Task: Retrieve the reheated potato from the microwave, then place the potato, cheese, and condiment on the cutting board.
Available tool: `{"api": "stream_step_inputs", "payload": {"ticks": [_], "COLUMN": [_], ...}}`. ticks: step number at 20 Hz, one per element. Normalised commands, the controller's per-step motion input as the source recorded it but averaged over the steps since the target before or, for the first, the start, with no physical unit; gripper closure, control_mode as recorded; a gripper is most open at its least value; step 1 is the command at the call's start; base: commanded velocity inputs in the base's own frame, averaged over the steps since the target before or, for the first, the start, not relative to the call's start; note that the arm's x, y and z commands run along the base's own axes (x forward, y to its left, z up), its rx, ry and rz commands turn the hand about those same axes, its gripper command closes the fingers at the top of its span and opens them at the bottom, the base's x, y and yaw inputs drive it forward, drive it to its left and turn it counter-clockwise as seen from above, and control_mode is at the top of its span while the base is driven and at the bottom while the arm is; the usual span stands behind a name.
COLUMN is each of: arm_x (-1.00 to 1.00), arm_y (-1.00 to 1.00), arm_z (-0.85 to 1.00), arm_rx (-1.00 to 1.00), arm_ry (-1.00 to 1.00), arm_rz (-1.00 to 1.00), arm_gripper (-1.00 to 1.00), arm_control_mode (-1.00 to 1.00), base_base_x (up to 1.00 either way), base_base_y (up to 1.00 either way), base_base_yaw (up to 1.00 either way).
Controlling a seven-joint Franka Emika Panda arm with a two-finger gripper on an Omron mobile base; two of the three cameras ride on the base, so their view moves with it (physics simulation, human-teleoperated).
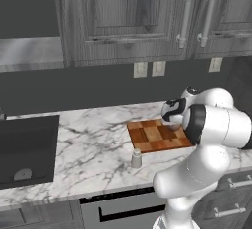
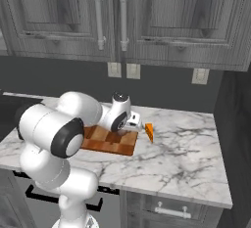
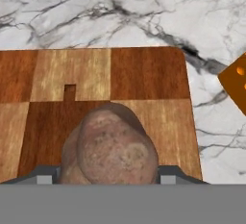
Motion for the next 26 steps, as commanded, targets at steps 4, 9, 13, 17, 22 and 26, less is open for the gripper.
{"api": "stream_step_inputs", "payload": {"ticks": [4, 9, 13, 17, 22, 26], "arm_x": [-0.23, -0.16, -0.16, -0.06, -0.10, -0.04], "arm_y": [0.00, -0.01, -0.12, -0.02, 0.05, 0.03], "arm_z": [-0.41, -0.26, -0.06, 0.02, 0.15, 0.08], "arm_rx": [-0.12, -0.04, 0.00, 0.03, 0.09, 0.02], "arm_ry": [0.00, 0.00, 0.00, -0.03, 0.00, 0.00], "arm_rz": [0.00, -0.06, -0.12, -0.10, -0.06, -0.04], "arm_gripper": [-1.00, -1.00, -1.00, -1.00, -1.00, -1.00], "arm_control_mode": [-1.00, -1.00, -1.00, -1.00, -1.00, -1.00], "base_base_x": [0.00, 0.00, 0.00, 0.00, 0.00, 0.00], "base_base_y": [0.00, 0.00, 0.00, 0.00, 0.00, 0.00], "base_base_yaw": [0.00, 0.00, 0.00, 0.00, 0.00, 0.00]}}
